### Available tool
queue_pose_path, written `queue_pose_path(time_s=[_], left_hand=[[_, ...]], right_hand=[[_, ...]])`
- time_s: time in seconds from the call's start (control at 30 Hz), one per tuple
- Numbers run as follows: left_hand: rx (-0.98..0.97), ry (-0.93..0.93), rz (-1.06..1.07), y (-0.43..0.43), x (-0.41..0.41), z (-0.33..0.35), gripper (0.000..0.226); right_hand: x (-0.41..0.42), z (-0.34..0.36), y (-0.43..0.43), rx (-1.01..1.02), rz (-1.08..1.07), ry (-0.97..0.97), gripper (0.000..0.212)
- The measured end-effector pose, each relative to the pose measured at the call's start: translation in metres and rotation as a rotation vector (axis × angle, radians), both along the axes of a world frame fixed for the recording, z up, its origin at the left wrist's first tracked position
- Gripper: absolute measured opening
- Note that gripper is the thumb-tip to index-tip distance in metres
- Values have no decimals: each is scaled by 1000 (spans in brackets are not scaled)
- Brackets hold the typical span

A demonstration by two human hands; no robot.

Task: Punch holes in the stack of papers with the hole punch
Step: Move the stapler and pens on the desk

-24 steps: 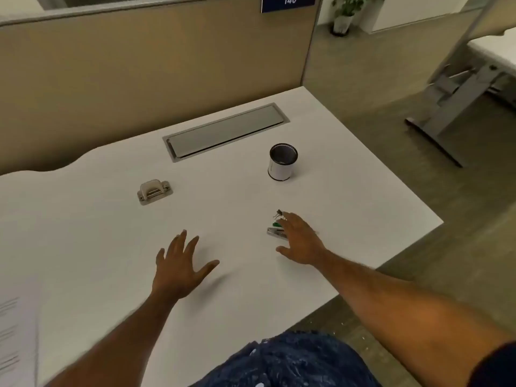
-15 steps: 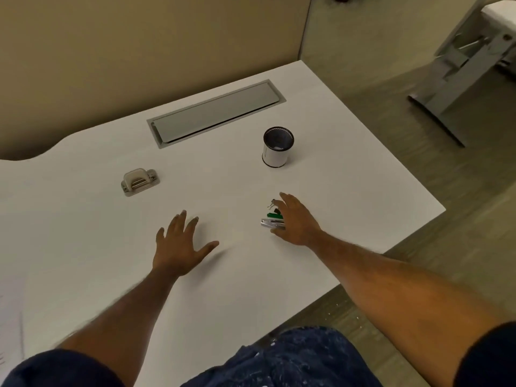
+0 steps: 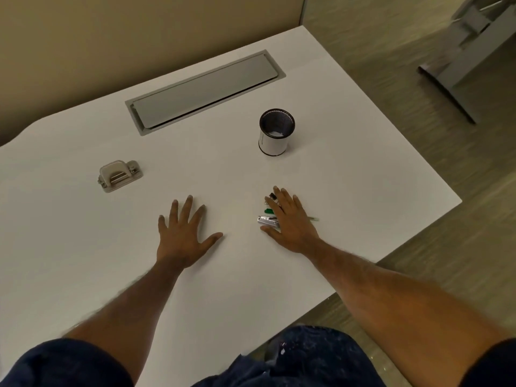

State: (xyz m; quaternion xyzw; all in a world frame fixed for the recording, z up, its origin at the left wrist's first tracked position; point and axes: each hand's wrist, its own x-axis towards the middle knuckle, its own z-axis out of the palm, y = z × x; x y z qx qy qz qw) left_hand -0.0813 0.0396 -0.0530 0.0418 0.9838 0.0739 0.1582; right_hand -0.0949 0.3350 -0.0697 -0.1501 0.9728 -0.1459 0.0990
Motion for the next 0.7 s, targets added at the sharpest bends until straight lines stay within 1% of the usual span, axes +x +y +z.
queue_pose_path(time_s=[0.17, 0.37, 0.47, 0.7], left_hand=[[-1, 72, -12, 3, -7, -14, 96], [20, 104, 8, 2, -15, -24, 93], [29, 101, 23, 2, -18, -33, 93], [77, 186, 46, 2, -16, -41, 86]], right_hand=[[3, -10, 2, 7, -18, 50, 66], [4, -19, 2, -56, -12, 103, 56], [1, -23, 0, -68, -2, 122, 55], [-20, -27, -18, -87, 23, 137, 55]])
